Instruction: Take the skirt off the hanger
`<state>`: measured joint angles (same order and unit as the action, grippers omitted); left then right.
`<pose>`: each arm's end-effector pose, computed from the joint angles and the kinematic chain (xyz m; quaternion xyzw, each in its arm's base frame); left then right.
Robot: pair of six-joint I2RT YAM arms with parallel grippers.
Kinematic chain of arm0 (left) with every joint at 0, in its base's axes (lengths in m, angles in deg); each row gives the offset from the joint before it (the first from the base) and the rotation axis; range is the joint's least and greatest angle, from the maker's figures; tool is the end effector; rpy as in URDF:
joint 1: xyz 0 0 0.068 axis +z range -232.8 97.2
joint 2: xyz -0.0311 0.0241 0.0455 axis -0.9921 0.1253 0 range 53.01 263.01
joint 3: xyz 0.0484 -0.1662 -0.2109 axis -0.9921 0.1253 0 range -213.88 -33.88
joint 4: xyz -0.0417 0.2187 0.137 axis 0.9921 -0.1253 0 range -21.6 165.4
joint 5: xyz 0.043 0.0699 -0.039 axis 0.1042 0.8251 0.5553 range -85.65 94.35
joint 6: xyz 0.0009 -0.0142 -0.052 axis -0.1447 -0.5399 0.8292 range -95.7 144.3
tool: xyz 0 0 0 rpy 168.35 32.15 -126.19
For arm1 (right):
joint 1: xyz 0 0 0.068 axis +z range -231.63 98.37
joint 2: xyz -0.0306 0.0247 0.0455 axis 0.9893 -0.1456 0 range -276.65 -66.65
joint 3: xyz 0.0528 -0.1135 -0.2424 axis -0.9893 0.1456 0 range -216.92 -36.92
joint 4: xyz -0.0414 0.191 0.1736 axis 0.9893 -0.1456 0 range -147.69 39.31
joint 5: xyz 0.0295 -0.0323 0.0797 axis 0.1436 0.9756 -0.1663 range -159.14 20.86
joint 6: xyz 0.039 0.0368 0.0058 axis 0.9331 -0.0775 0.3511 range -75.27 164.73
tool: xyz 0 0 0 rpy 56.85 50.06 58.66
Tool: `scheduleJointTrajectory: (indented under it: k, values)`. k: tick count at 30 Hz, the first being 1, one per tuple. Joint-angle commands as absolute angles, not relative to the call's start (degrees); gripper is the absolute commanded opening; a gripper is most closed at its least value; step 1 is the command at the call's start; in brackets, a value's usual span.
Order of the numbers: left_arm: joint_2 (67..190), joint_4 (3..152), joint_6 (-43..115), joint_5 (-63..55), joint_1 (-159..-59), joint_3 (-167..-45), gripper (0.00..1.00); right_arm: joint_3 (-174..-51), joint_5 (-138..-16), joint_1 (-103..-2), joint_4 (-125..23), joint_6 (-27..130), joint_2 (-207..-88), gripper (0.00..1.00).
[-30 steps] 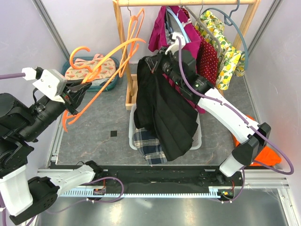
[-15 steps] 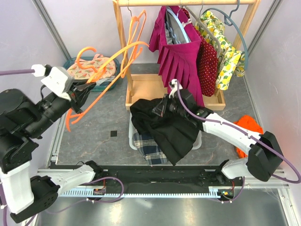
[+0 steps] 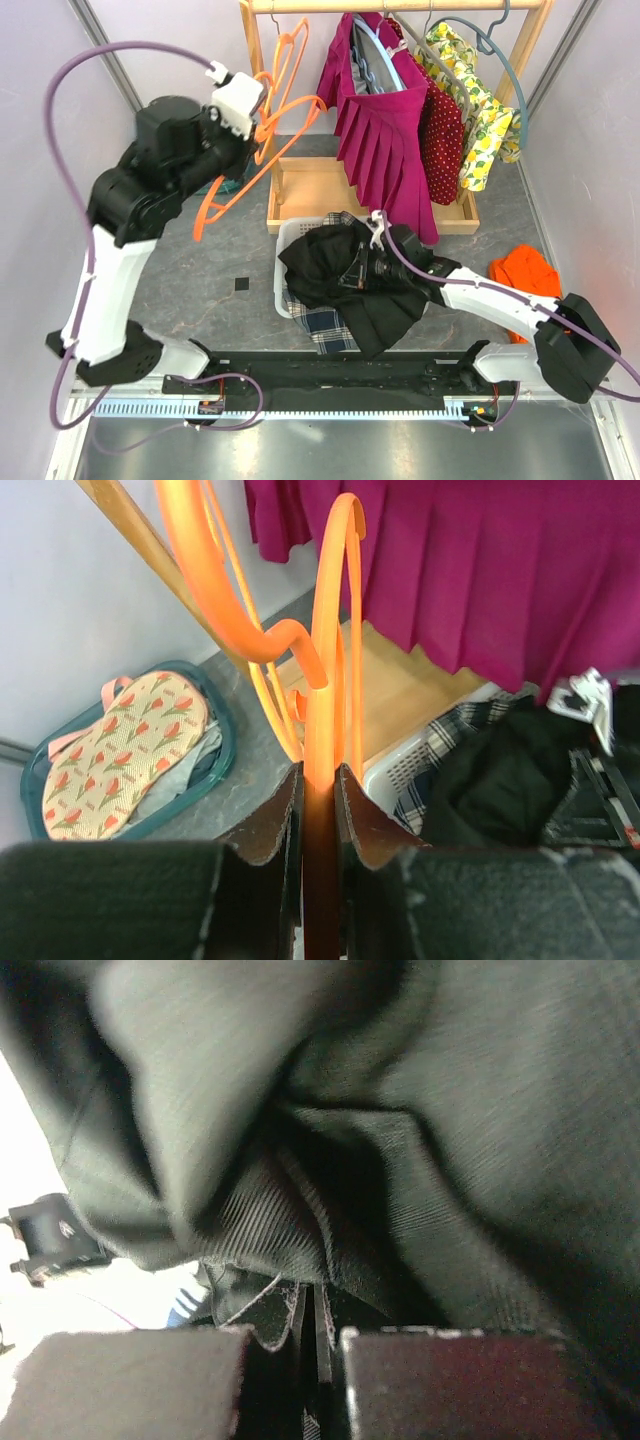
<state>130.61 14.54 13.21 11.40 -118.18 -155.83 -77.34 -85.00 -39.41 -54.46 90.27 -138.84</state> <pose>0.1666 -0.1130 0.5545 0.2818 0.7494 -0.0775 0.5942 0.1912 0.1867 0.2240 -0.0377 0.8821 0.4026 0.2417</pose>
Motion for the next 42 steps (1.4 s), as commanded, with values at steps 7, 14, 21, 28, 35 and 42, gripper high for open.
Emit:
scheduleJointTrajectory:
  k: [7,14,21,28,35,42]
  values:
    - [143.4,14.1,16.4,20.5,-118.0,-171.9,0.02,-64.1,-86.1,-36.3,-41.1,91.9,-148.7,0.00]
    - [149.9,17.7,15.9,21.0,-118.0,-180.9,0.02,-59.2,-81.6,-35.6,-32.3,91.3,-154.0,0.00]
    - [153.9,29.1,12.4,21.2,-118.3,-180.9,0.02,-57.7,-74.2,-33.2,-32.6,89.9,-149.2,0.00]
    - [160.6,41.7,3.6,27.5,-118.2,-180.3,0.02,-58.1,-69.5,-29.2,-36.7,89.5,-141.0,0.00]
    - [165.9,50.3,-4.4,31.7,-118.0,-181.9,0.02,-56.6,-68.4,-29.2,-37.6,90.2,-135.7,0.00]
    - [168.3,50.4,-5.2,34.4,-116.4,-181.0,0.02,-55.0,-68.7,-29.1,-38.3,90.9,-133.1,0.00]
